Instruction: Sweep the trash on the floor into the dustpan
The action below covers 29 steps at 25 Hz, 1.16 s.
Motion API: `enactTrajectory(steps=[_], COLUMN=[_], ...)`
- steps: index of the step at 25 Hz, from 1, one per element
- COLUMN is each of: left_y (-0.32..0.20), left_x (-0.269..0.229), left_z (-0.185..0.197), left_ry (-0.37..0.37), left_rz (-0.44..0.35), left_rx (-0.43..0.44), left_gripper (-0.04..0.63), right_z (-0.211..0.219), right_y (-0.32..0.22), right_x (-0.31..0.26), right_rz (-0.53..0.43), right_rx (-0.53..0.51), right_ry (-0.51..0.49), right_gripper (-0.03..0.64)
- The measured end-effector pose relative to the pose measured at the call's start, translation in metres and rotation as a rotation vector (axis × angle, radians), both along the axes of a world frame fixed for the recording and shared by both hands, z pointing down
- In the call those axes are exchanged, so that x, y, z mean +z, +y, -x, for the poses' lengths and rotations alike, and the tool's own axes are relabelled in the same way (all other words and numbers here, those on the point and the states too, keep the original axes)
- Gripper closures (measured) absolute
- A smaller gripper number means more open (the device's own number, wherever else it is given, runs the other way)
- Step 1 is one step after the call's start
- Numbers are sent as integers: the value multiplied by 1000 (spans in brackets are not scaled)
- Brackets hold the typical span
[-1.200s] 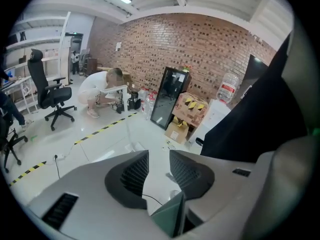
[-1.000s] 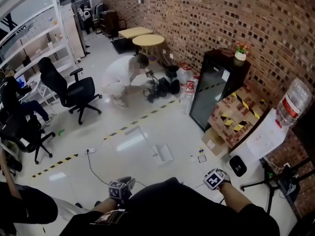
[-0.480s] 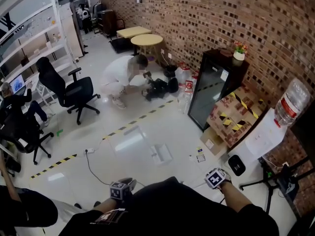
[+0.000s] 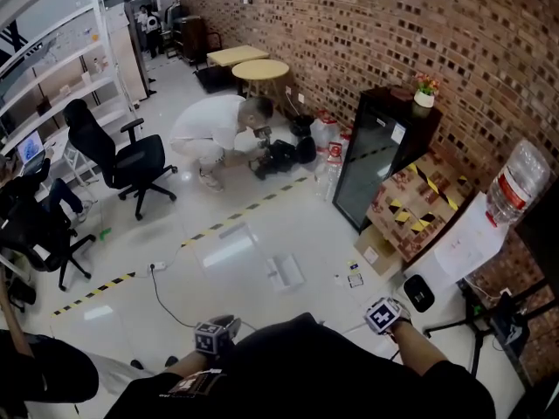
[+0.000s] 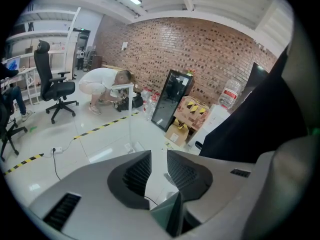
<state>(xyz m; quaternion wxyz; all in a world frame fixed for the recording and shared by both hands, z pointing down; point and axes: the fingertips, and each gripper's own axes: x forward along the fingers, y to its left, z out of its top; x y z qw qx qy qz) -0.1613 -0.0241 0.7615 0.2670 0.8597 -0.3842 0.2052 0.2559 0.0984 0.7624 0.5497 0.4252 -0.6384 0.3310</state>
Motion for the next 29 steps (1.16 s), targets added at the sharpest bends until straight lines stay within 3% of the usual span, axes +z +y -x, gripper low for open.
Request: enactTrajectory(steps=[2,4,6,29], left_y=[0,0,1,-2], left_x=[0,0,0,-2], left_z=[1,2,3,1], left_ry=[-3,-2,-3,-22], left_rz=[-2,-2,-1,-6], left_rx=[1,0,-1,26], left_gripper=[492,491,491,491], right_z=[3,-2,-4,-9], right_y=[1,-21,-27,-26], right_x=[-1,-8,-10,-5], right_rz=[1,-107,-142,-113], right_rx=[1,-51,-67,-63], right_ry=[-5,38,54,42], right_gripper=[554,554,554,554])
